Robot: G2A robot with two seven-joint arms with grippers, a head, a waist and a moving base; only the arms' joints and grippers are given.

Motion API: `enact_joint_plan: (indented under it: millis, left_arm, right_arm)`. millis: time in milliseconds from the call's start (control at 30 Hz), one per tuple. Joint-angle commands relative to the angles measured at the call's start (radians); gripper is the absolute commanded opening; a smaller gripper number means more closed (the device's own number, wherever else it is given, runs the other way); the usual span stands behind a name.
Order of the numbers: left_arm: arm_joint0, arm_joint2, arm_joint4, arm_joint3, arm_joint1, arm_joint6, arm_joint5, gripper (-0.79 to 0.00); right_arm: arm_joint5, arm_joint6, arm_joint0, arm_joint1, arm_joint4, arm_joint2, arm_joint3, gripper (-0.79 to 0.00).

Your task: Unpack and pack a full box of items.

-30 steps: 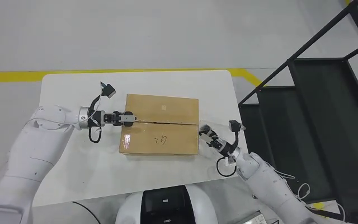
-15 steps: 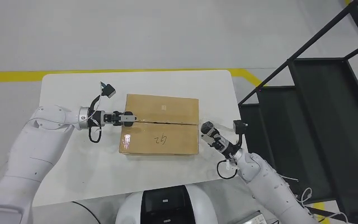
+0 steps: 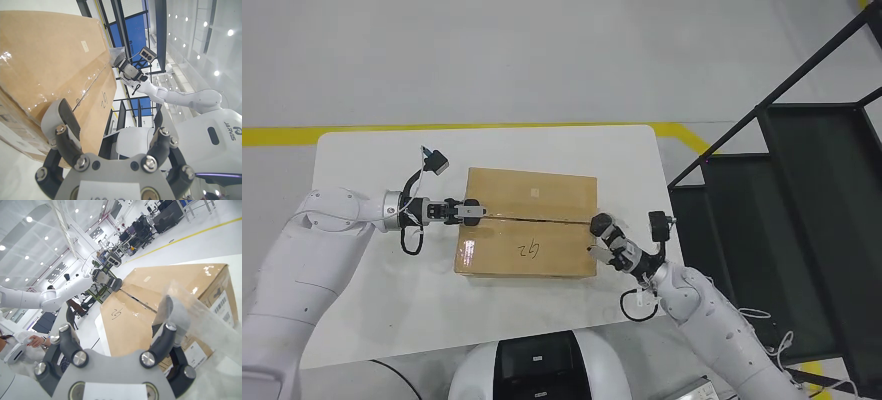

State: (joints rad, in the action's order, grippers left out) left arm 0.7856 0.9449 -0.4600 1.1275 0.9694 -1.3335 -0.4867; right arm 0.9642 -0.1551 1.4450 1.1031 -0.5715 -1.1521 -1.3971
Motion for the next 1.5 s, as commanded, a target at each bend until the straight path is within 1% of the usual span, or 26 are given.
enact_joint_plan:
  millis: [0,267,467,733,933,1200,1333,1367,1400,1433,1467]
  left_arm:
    - [0.0,0.0,0.0,0.0,0.0,0.0,0.0,0.0]
    - [0.0,0.0,0.0,0.0,0.0,0.0,0.0,0.0]
    - [0.0,0.0,0.0,0.0,0.0,0.0,0.0,0.0]
    - [0.0,0.0,0.0,0.0,0.0,0.0,0.0,0.0]
    - [0.0,0.0,0.0,0.0,0.0,0.0,0.0,0.0]
    - [0.0,0.0,0.0,0.0,0.0,0.0,0.0,0.0]
    - [0.0,0.0,0.0,0.0,0.0,0.0,0.0,0.0]
    - [0.0,0.0,0.0,0.0,0.0,0.0,0.0,0.0]
    - [0.0,0.0,0.0,0.0,0.0,0.0,0.0,0.0]
    - [0.0,0.0,0.0,0.0,0.0,0.0,0.0,0.0]
    - [0.0,0.0,0.0,0.0,0.0,0.0,0.0,0.0]
  right_arm:
    - [-0.021,0.026,-0.012,0.003,0.0,0.011,-0.004,0.0]
    - [-0.11,0.138,-0.056,0.012,0.058,0.044,-0.004,0.0]
    - [-0.149,0.188,-0.048,0.009,0.098,0.023,-0.056,0.0]
    - [-0.191,0.189,0.01,-0.002,0.078,-0.045,-0.145,0.0]
    - [-0.221,0.201,0.02,-0.006,0.05,-0.077,-0.182,0.0]
    - [-0.241,0.167,0.052,-0.012,0.024,-0.144,-0.233,0.0]
    - [-0.245,0.157,0.086,-0.017,0.015,-0.18,-0.272,-0.043]
    - [-0.247,0.158,0.095,-0.018,0.014,-0.187,-0.281,-0.114]
    - [-0.25,0.159,0.102,-0.018,0.013,-0.195,-0.288,-0.135]
    - [-0.254,0.161,0.11,-0.019,0.012,-0.201,-0.294,-0.219]
    - [-0.258,0.163,0.116,-0.02,0.014,-0.207,-0.3,-0.277]
